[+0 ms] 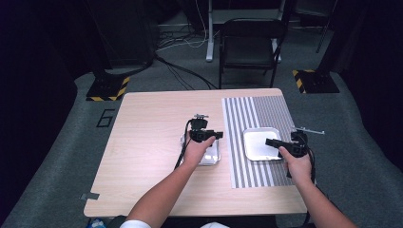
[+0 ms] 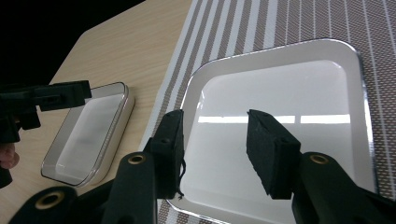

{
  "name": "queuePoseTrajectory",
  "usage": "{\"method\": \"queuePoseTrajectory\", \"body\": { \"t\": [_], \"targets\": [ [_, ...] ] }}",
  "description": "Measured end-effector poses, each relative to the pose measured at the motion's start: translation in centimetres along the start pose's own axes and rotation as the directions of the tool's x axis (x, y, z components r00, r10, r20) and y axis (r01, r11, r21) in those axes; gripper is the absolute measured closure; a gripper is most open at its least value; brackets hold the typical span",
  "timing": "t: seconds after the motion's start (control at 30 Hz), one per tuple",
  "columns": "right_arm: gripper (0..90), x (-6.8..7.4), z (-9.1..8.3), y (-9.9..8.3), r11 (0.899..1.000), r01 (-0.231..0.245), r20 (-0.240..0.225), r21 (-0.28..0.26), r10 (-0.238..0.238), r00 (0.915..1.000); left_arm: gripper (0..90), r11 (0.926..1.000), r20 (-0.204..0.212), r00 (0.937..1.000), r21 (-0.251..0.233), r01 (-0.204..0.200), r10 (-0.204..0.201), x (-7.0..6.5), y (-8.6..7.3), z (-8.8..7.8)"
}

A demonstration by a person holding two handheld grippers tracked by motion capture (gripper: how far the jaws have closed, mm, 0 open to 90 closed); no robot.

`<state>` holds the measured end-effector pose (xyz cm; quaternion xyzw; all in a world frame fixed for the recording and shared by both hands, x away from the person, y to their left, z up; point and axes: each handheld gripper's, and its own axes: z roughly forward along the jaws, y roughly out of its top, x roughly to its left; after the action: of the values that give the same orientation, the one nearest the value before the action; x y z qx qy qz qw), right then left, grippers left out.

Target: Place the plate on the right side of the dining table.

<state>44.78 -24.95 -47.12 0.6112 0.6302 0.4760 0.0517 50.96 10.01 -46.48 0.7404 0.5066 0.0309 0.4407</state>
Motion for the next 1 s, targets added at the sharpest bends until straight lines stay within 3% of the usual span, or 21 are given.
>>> {"method": "queuePoseTrajectory", "body": {
  "t": [0.4,0.63,0.8,1.0],
  "targets": [
    [53.3,2.8,0.3,-0.6,0.997,0.081,-0.048,0.016,-0.080,0.9957,47.1,0.9997,-0.023,0.9997,-0.024,-0.004,0.003,2.1,-0.7,-2.6],
    [50.4,4.6,0.9,-1.2,0.990,0.139,-0.087,0.031,-0.136,0.9869,44.1,0.9983,-0.038,0.9989,-0.053,0.024,-0.026,3.6,-1.5,-4.0],
    [47.0,5.6,1.3,-1.7,0.977,0.208,-0.088,0.040,-0.204,0.9751,41.5,0.9974,-0.050,0.9984,-0.069,0.023,-0.026,4.8,-2.0,-5.0],
    [42.9,6.2,1.8,-2.1,0.971,0.235,-0.107,0.046,-0.229,0.9676,39.2,0.9946,-0.067,0.9968,-0.096,0.038,-0.044,6.6,-2.7,-6.2]
  ]
}}
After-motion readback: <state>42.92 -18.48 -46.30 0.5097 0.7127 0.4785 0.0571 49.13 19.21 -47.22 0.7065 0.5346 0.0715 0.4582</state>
